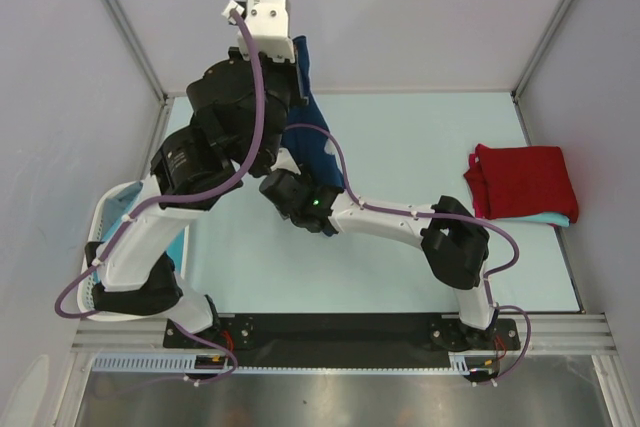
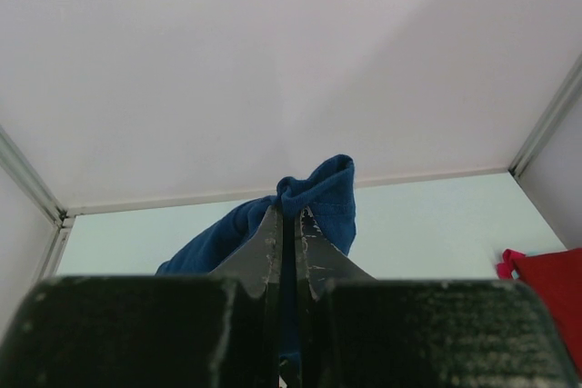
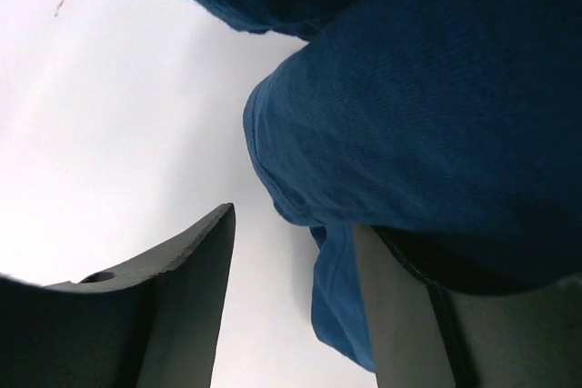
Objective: Fold and stack the t-shirts
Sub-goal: Flatten out the tshirt
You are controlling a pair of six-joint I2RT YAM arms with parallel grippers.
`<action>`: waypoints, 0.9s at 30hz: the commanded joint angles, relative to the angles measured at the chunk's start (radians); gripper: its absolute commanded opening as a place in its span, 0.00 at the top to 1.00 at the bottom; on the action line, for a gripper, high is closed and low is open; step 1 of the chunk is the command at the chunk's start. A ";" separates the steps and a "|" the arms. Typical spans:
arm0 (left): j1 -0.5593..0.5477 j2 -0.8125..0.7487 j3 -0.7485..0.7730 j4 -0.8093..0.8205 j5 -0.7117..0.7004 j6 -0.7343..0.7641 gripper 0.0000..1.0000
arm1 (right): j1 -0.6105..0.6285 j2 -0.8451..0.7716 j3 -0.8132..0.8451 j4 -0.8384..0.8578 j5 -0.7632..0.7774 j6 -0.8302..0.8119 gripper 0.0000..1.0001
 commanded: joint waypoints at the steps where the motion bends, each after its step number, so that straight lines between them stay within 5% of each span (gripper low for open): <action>1: -0.022 -0.025 0.038 0.056 -0.002 0.017 1.00 | -0.001 -0.055 0.057 0.042 0.029 -0.020 0.43; 10: -0.048 -0.013 0.052 0.059 -0.020 0.032 1.00 | -0.007 -0.047 0.065 0.050 0.029 -0.026 0.74; 13: -0.047 -0.015 0.052 0.060 -0.022 0.032 1.00 | -0.009 -0.048 0.063 0.050 0.029 -0.026 1.00; 27: 0.005 -0.021 -0.026 0.133 -0.052 0.086 1.00 | 0.029 -0.176 -0.027 0.019 0.039 -0.021 1.00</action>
